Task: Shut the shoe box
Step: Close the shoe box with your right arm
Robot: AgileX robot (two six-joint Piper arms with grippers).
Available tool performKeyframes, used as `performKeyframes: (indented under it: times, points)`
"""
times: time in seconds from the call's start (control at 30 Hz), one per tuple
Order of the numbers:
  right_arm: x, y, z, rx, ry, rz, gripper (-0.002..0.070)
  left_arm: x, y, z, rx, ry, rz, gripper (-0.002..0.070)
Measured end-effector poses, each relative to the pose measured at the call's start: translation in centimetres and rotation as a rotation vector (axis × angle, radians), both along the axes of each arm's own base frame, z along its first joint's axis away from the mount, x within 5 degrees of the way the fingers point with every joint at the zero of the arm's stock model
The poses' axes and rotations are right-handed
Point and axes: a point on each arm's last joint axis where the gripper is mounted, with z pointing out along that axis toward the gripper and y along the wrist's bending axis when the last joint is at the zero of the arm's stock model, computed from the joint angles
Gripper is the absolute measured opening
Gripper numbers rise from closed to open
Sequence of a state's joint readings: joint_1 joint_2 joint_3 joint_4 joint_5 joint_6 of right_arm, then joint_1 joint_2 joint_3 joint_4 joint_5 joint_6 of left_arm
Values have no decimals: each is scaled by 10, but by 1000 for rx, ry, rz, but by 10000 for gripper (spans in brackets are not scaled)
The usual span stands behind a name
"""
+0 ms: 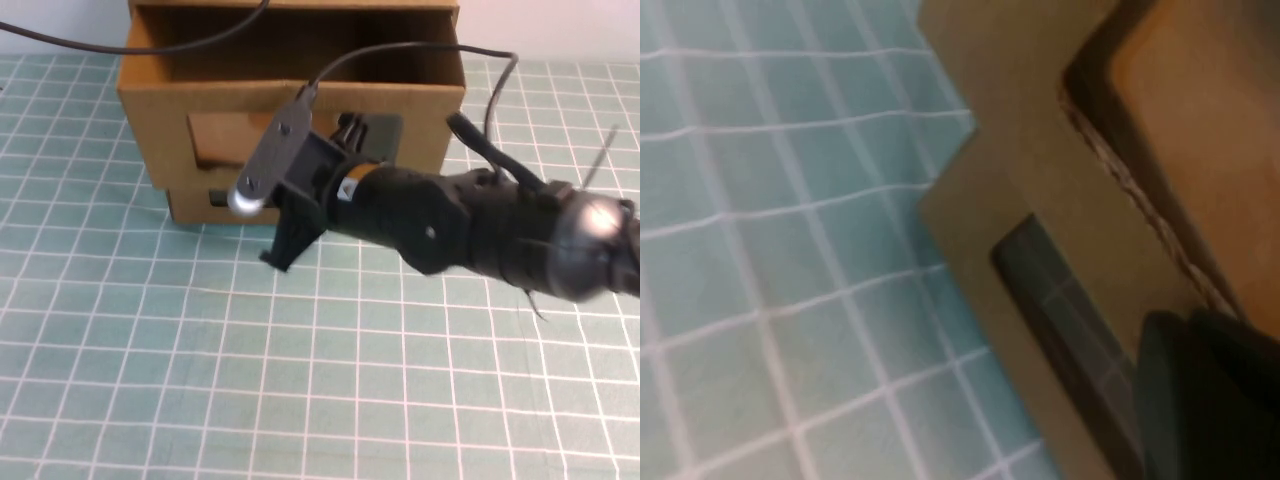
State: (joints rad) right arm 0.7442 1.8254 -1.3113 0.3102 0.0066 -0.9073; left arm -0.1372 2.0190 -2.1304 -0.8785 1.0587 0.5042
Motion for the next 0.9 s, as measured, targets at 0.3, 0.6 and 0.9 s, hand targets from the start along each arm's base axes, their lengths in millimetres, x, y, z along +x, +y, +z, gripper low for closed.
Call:
performKeyframes:
  times: [0.3, 0.6, 0.9]
  points:
    - [35, 19, -4, 74, 34, -48, -14, 0, 0, 0, 6, -1, -2, -5]
    - [31, 17, -9, 17, 161, -11, -14, -1, 0, 0, 7, 1, -5, -5]
    - [-1, 18, 34, 31, 167, 72, -14, -1, 0, 0, 7, 1, -5, -5]
